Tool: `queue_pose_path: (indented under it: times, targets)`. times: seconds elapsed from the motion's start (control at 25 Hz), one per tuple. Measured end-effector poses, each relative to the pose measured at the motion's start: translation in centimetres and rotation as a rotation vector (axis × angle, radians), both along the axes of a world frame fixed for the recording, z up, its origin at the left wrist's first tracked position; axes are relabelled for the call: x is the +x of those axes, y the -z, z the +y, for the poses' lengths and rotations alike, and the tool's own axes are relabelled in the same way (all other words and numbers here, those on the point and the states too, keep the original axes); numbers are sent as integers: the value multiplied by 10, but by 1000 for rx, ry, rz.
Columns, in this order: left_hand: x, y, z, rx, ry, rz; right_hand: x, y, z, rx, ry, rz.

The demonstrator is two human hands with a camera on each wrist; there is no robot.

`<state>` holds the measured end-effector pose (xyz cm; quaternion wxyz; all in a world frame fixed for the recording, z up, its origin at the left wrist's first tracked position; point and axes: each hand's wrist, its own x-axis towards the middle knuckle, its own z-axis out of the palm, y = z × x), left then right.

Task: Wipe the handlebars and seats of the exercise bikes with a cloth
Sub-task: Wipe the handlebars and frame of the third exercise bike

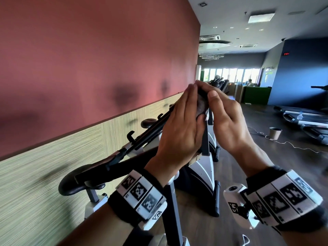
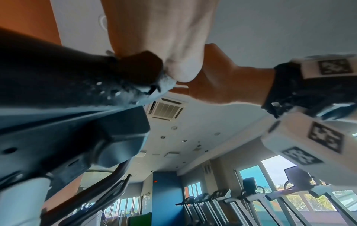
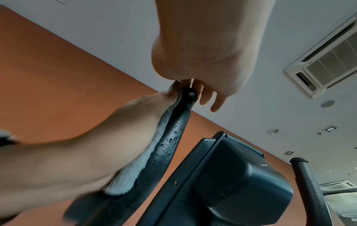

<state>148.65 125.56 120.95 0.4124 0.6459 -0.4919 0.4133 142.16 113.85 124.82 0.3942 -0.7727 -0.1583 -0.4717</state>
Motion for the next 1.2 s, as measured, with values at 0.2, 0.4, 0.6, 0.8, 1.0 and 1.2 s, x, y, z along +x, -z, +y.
queue_pose_path:
  times: [0.2, 0.4, 0.6, 0.8, 1.0, 1.2]
  targets:
    - [5, 9, 9, 34, 70, 87, 1, 1, 1, 47, -44, -1]
    - [6, -5, 0, 8, 46, 108, 7, 0, -4, 92, -139, -30]
    - [8, 22, 31, 121, 69, 187, 17, -12, -19, 19, -208, -38]
    - [2, 15, 38, 147, 180, 236, 87, -15, -63, -366, 65, -41]
    - [-2, 17, 23, -53, -123, 188, 139, -9, -85, -423, 8, -208]
    - [-14, 24, -3, -233, -400, 162, 149, -15, -79, -409, 4, -230]
